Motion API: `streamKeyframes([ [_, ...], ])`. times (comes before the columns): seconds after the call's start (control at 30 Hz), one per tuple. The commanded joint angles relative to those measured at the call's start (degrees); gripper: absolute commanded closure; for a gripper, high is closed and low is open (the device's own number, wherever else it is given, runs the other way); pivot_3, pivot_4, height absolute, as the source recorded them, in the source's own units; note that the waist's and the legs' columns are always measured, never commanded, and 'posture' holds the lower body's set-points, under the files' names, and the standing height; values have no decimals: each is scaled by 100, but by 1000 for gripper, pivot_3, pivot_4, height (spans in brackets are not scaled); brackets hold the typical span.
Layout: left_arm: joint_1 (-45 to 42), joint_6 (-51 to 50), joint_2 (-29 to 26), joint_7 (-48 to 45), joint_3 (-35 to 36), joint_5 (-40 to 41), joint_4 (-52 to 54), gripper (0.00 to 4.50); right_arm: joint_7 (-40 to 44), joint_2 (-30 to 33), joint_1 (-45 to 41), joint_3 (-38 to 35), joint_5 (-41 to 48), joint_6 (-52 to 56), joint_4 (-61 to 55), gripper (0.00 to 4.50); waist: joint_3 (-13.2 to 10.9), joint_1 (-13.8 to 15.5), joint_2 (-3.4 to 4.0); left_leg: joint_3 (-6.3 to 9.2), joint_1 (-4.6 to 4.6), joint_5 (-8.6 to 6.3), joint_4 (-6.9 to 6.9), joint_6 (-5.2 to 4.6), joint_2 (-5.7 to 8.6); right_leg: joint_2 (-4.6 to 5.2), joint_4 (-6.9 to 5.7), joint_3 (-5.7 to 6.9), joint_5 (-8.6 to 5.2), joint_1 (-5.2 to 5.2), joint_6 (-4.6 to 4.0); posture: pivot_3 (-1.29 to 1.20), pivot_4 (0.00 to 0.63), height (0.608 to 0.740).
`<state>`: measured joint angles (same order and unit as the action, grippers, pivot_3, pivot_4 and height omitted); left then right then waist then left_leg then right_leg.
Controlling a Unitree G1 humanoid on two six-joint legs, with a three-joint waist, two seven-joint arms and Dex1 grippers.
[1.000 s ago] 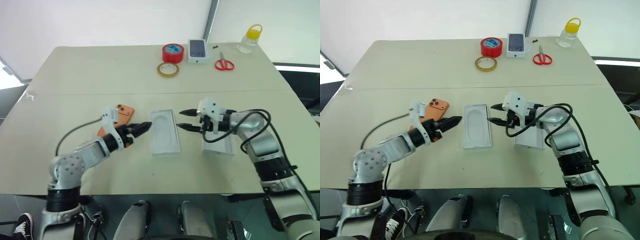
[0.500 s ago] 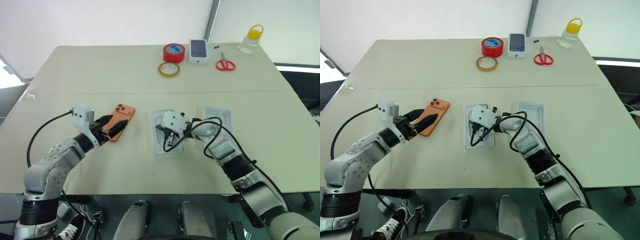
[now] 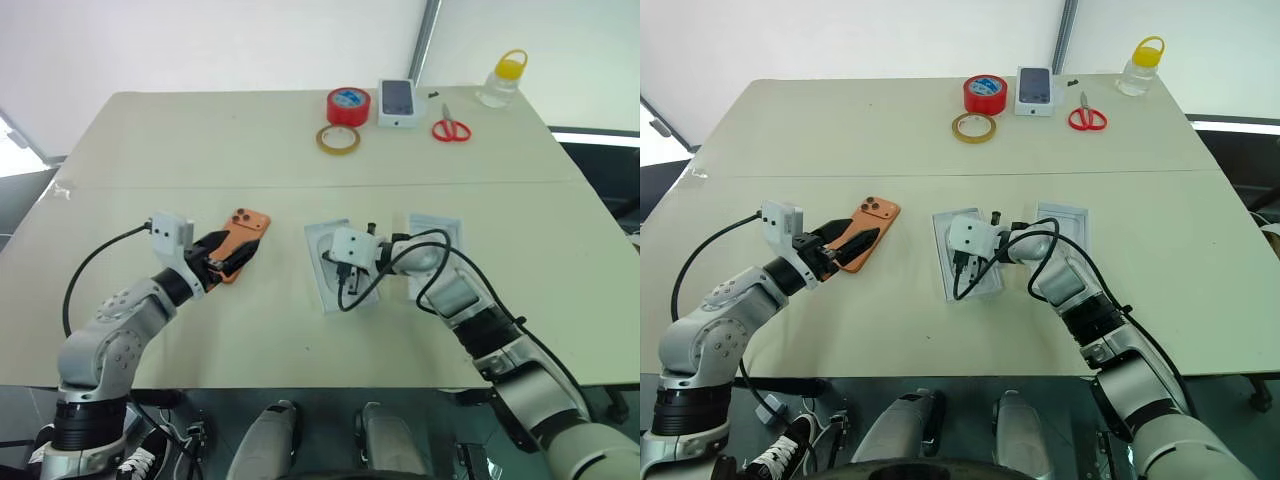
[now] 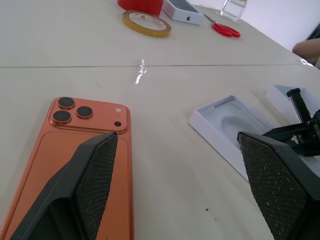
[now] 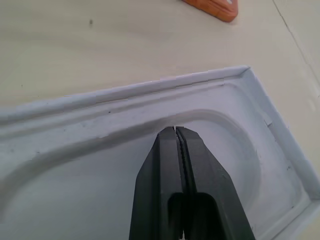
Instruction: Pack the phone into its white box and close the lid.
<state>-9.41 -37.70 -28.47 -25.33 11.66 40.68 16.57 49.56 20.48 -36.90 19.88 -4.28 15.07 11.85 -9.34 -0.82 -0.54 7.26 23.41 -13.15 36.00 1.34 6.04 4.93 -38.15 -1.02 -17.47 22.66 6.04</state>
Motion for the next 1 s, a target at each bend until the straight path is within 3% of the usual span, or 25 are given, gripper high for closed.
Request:
streamKeyframes([
  [0.03, -109, 86, 10, -75, 56, -20, 149, 486, 36, 166, -298, -624, 424, 256, -358, 4481, 0, 2, 0, 0, 0, 0, 0, -1, 0, 0, 0, 0, 0, 0, 0, 0, 150, 740],
  [0.13, -112, 112, 58, -86, 85, -41, 150, 486, 81, 553, -394, -890, 475, 220, -193, 4481, 0, 26, 0, 0, 0, -12, 1, -21, 1, 1, 2, 2, 0, -2, 0, 0, 150, 740],
  [0.33, -106, 133, 74, -144, 67, -97, 152, 486, 863, 1585, 32, -677, 283, -334, -247, 4481, -1, 15, -1, -2, 1, -13, -4, -23, 1, 3, 7, 2, 0, -2, 0, 0, 150, 740],
  [0.67, -229, 160, 69, -233, -25, -304, 62, 486, 1498, 1984, 720, -518, 308, -331, -1009, 4481, -3, 30, 2, -4, 0, -14, 0, -25, -5, -1, 3, 1, 0, -2, -1, 0, 150, 740],
  [1.0, -290, 179, 138, -249, -4, -407, 23, 486, 1880, 1844, 1035, -336, 770, 278, -1905, 4481, -4, 9, -1, -1, 1, -17, 1, -29, -3, 2, 6, 4, 0, -5, 0, 0, 150, 740],
])
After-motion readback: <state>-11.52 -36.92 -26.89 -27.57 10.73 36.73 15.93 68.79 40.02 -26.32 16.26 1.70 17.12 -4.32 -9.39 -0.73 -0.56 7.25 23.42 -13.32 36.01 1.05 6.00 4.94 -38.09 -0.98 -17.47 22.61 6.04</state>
